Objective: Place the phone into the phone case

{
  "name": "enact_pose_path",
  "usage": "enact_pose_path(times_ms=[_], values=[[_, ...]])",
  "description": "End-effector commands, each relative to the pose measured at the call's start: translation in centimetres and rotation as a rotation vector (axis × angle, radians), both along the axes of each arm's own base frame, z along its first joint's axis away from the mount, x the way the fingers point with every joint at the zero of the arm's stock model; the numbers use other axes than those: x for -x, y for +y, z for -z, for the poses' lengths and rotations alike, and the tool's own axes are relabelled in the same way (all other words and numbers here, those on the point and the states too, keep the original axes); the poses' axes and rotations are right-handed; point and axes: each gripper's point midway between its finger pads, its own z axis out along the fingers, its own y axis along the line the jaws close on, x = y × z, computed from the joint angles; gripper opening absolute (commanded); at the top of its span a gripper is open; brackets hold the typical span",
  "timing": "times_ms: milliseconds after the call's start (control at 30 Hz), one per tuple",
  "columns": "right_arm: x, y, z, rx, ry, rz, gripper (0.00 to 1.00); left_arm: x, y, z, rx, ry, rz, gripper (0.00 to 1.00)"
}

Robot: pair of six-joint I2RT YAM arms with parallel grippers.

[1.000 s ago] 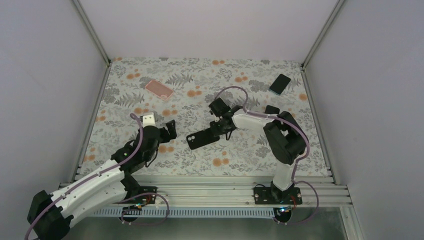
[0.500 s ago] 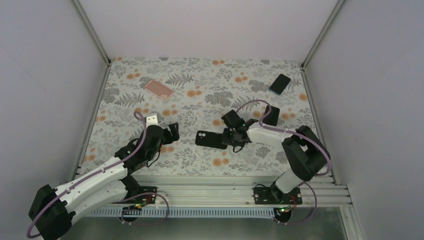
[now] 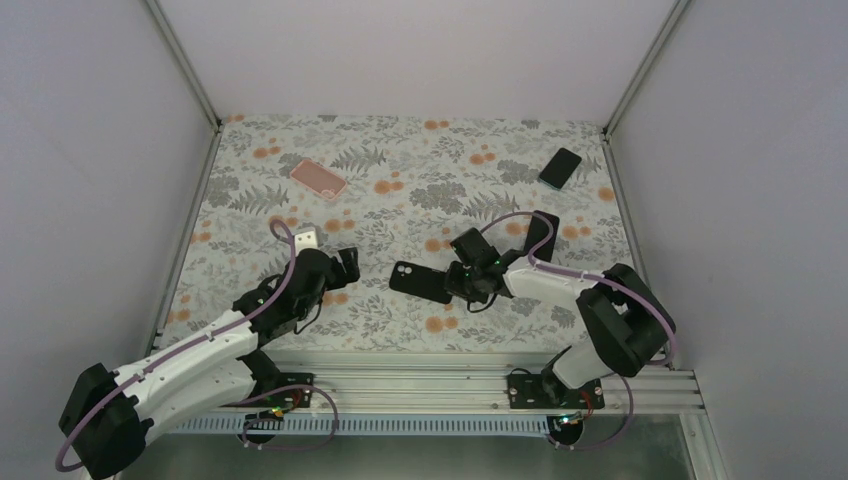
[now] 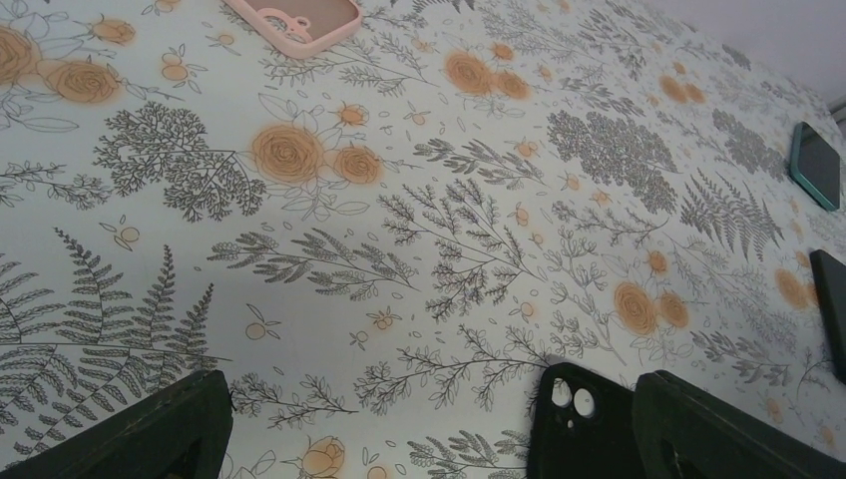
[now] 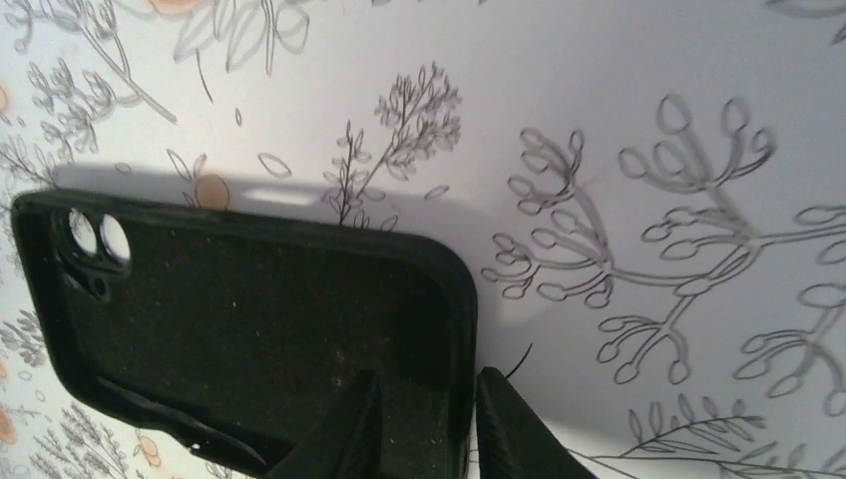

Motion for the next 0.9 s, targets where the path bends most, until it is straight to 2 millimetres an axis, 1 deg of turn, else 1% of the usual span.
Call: enact_pose_path(times_ms=[0,100,133,167,200,267,367,400,500,533,567,700,767,800,867], values=[[1.7,1.1,1.1,-0.039,0.047,-0.056,0.26,-0.1,-0.4,-0.9,0.031,-0.005,0.002,1.00],[2.5,2.0,0.9,-0.069,0.057,-0.111,0.33,-0.2,-0.5,-1.0,0.032,-0.005,0.002,1.00],[2.8,2.5,0.5,-0.093,0.059,-0.141,0.40,-0.2,-0.5,-1.0,0.032,-0.005,0.003,1.00],[2.9,2.9,0.1,-0.109,0.050,-0.173,0.45,-0.2,-0.5,-1.1,0.032,-0.006,0.004,1.00],[2.9,3.0,-0.2,-0.108,0.040,-0.190,0.47,-0.2,-0.4,-1.0,0.030,-0.005,0.000,1.00],[2.5,2.3,-0.8,-0.073,0.013,-0.195,0.53,-0.1,-0.1,-1.0,0.031,-0.003,-0.015,1.00],[1.1,0.3,-2.2,0.012,-0.055,-0.172,0.71,0.0,0.3,-1.2,0.037,-0.013,-0.031,1.00],[0.6,-0.5,-2.7,0.043,-0.075,-0.165,0.79,0.0,0.5,-1.2,0.041,-0.016,-0.038,1.00],[-1.3,-3.0,-4.3,0.116,-0.145,-0.132,0.90,0.2,1.3,-1.3,0.049,-0.019,-0.065,1.00],[-2.0,-3.8,-4.9,0.140,-0.170,-0.125,0.98,0.2,1.6,-1.3,0.052,-0.019,-0.075,1.00],[-2.8,-4.6,-5.5,0.168,-0.197,-0.116,1.00,0.3,2.0,-1.2,0.055,-0.018,-0.089,1.00],[-6.0,-8.4,-7.5,0.273,-0.288,-0.040,0.99,0.4,3.7,-0.8,0.076,-0.002,-0.144,1.00],[-7.6,-10.3,-8.0,0.301,-0.305,0.013,0.99,0.3,4.3,-0.5,0.092,0.005,-0.152,1.00],[-8.5,-11.6,-8.2,0.320,-0.309,0.054,0.99,0.3,4.4,-0.4,0.100,0.008,-0.150,1.00],[-9.9,-13.3,-8.3,0.344,-0.307,0.099,0.99,0.3,4.8,-0.1,0.104,0.014,-0.152,1.00]])
